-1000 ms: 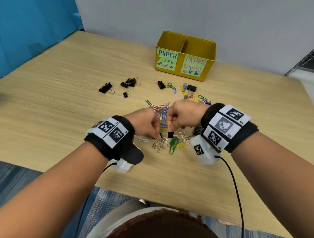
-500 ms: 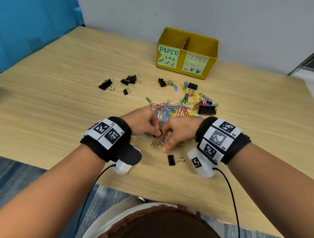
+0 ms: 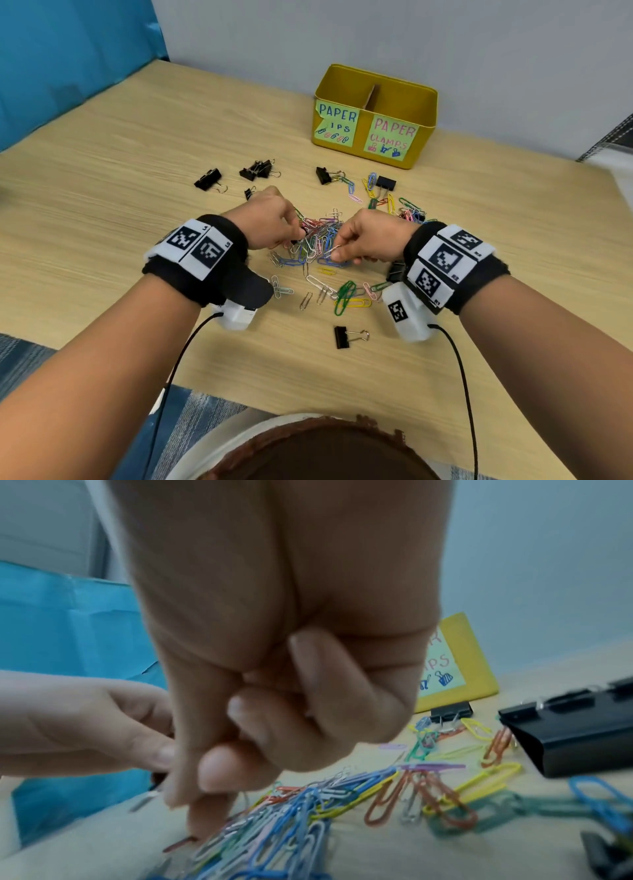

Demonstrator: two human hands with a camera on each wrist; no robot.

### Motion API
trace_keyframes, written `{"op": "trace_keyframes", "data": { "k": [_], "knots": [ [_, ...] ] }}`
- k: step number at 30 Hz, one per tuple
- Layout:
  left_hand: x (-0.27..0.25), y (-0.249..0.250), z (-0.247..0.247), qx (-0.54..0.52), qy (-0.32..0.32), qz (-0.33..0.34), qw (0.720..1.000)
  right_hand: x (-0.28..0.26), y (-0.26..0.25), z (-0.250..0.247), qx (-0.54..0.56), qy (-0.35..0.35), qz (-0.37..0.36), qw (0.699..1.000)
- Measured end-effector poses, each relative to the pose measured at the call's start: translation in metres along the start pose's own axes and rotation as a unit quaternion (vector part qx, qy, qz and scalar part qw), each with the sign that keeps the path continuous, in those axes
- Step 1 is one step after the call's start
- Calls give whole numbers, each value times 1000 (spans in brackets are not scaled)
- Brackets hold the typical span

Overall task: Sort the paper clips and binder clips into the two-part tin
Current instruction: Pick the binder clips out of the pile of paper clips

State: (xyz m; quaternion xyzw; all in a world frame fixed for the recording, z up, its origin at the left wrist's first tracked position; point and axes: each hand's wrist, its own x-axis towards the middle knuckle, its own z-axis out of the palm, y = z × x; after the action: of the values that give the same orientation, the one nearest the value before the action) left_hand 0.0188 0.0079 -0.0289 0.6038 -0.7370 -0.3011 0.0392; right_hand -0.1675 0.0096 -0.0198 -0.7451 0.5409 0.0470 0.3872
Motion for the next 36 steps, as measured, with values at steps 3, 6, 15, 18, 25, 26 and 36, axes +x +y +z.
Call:
{"op": "trace_keyframes", "data": {
  "k": [3, 6, 15, 18, 25, 26, 36],
  "knots": [
    [-7, 4, 1, -4, -79, 35, 996, 3, -1, -3, -78, 30, 8, 996],
    [-16, 14, 14, 6, -119, 53, 991, 3, -4, -2, -156, 76, 8, 985],
    [-21, 11, 33, -69, -261, -5, 963, -8, -7, 23, -32, -272, 68, 959],
    [-14, 14, 32, -51, -190, 19, 980, 2, -4, 18, -77, -111, 13, 991],
    [-12, 1, 11, -124, -189, -10, 974, -9, 17, -3, -28, -178, 89, 980],
    [-12, 2, 15, -131, -236, -18, 963, -10, 19, 0, -14, -216, 108, 970],
    [5, 10, 20, -133, -172, 30, 976, 4, 15, -12, -52, -33, 28, 998]
  ]
}}
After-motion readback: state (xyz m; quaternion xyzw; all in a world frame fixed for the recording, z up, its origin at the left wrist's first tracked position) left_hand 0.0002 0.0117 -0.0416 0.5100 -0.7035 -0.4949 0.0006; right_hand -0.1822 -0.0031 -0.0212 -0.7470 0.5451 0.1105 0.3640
